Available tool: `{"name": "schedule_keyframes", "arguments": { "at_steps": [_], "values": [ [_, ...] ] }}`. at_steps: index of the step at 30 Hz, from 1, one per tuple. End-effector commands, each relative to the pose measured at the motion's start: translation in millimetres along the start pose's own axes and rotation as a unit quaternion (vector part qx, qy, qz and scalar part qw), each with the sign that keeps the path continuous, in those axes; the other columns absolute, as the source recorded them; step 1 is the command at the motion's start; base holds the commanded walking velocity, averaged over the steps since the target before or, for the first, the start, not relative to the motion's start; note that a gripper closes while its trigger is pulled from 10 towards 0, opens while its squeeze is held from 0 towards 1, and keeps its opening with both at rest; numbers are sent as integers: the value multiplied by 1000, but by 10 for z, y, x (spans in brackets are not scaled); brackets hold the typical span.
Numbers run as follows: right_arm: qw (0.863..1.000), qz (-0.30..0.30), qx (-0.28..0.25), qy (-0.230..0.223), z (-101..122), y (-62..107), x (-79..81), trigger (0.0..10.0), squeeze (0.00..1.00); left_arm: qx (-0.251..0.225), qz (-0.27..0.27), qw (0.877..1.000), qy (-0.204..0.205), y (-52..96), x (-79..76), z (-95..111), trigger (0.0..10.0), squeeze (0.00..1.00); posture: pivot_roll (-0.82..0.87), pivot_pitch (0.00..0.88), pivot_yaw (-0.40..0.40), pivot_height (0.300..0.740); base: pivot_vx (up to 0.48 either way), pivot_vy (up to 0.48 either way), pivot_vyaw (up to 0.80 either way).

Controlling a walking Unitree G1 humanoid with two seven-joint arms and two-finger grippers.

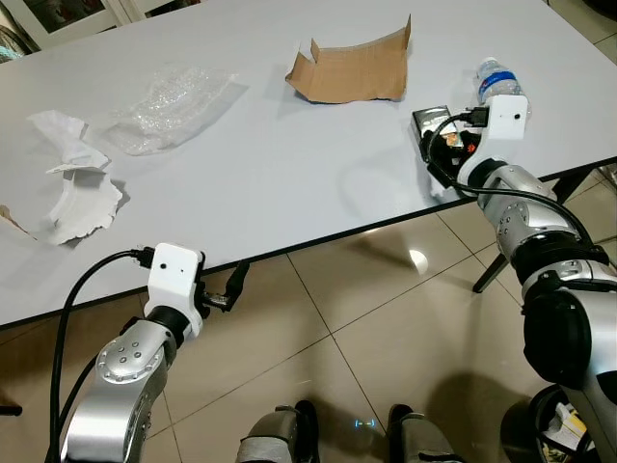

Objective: Picking trash to rubbish bin

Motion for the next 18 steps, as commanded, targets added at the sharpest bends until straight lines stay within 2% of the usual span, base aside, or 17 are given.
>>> {"name": "schedule_keyframes", "arguments": {
  "at_steps": [1, 18],
  "values": [
    [999, 15, 48, -1, -257, 18, 100, 0, 0, 8, 8, 1000, -4, 41, 37, -27, 10000, 0, 148, 288, 167, 740, 0, 0, 0],
    [998, 18, 54, 3, -320, 34, 111, 0, 0, 11, 10, 1000, -2, 51, 40, -39, 10000, 0, 150, 292, 165, 740, 0, 0, 0]
  ]
}}
Point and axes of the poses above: a point about 5 cm out from each wrist's last joint towards the gripper, its own y axis pointing back from the gripper into the wrist, its own z axis along the axis of the wrist's last joint, x = y × z, the point moved 5 cm from there along -y, pointing out of the wrist towards the gripper, and after that the axes turned 15 degrees about y, right-handed, at the moved point
